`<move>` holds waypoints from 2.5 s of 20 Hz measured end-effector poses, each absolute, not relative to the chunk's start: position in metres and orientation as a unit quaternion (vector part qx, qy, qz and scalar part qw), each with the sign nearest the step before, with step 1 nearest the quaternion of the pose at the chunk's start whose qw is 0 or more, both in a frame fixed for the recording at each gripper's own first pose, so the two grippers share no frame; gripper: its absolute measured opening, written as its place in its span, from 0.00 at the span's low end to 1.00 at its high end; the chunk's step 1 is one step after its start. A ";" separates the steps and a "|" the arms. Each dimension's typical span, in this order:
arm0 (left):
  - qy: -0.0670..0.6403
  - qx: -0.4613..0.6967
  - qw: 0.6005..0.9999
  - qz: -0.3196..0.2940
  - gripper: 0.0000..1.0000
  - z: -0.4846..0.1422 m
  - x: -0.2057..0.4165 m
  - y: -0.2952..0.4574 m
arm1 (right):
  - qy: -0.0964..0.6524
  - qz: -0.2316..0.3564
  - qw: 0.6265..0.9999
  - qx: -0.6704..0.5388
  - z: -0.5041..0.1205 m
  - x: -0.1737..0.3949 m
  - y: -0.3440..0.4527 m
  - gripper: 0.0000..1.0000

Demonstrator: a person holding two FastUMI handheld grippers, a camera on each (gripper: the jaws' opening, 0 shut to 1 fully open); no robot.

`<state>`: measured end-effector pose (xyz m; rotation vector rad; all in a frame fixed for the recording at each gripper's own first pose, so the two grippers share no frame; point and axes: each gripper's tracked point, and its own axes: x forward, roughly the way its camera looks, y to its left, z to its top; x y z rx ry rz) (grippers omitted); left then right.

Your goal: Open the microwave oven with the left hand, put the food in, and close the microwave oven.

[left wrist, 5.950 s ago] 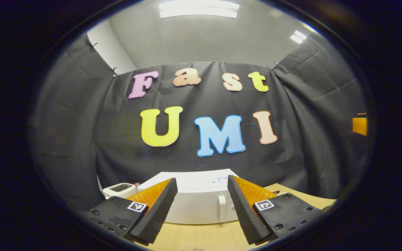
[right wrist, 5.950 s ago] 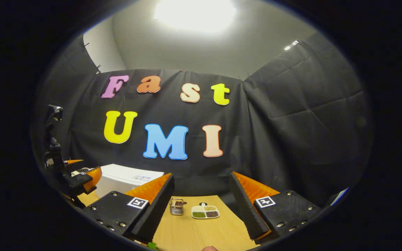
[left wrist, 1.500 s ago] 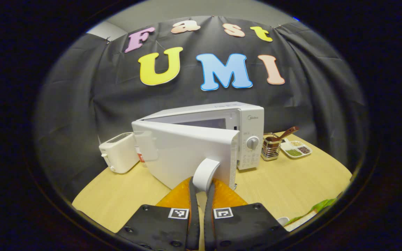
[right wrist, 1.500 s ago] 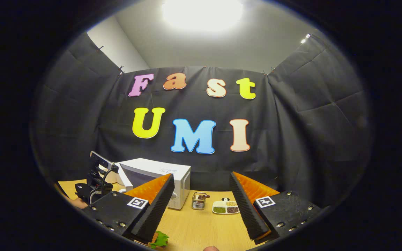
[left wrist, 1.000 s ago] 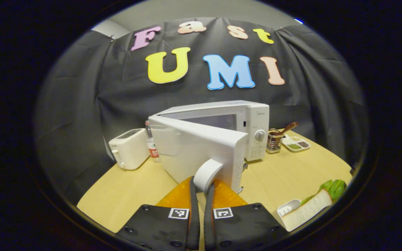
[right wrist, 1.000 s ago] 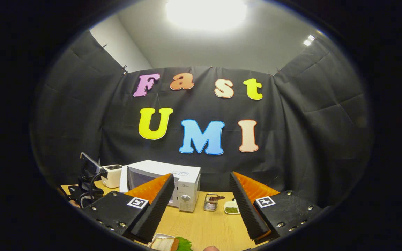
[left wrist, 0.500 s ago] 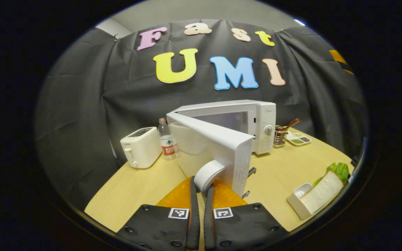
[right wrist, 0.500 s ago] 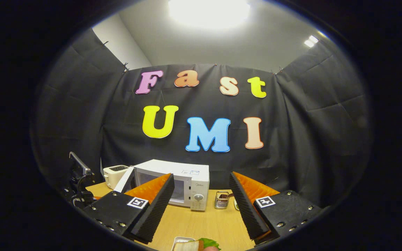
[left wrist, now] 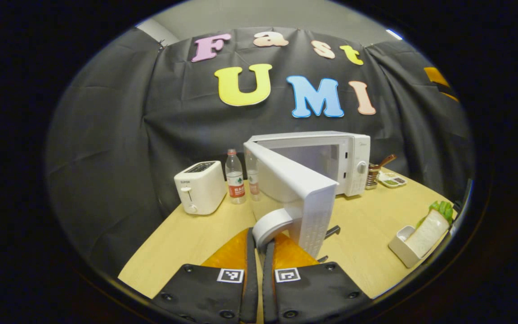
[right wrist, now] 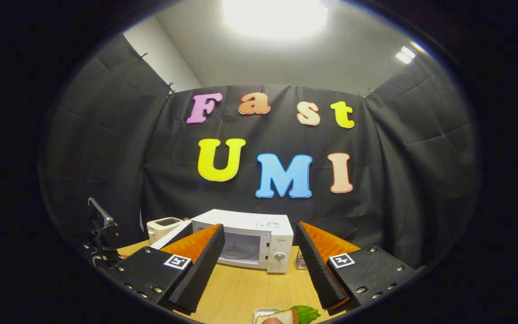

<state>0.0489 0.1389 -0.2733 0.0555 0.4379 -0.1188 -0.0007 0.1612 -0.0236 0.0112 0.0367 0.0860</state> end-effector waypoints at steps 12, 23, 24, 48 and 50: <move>0.222 -0.002 0.973 -0.067 0.21 -0.278 0.042 0.183 | 0.033 0.030 0.999 -0.002 -0.027 -0.006 0.188 0.96; 0.139 0.011 0.988 0.063 0.99 -0.160 -0.007 0.234 | 0.055 0.087 0.995 0.004 -0.037 0.024 0.162 0.96; 0.124 0.012 0.989 0.075 0.98 -0.142 -0.010 0.236 | 0.055 0.089 0.994 0.005 -0.039 0.028 0.156 0.96; 0.000 0.065 0.992 0.108 0.95 0.026 -0.037 0.154 | 0.431 0.117 0.879 0.166 -0.261 -0.020 0.064 0.97; -0.004 0.073 0.992 0.105 0.95 0.032 -0.037 0.149 | 0.445 0.122 0.870 0.175 -0.274 -0.028 0.065 0.97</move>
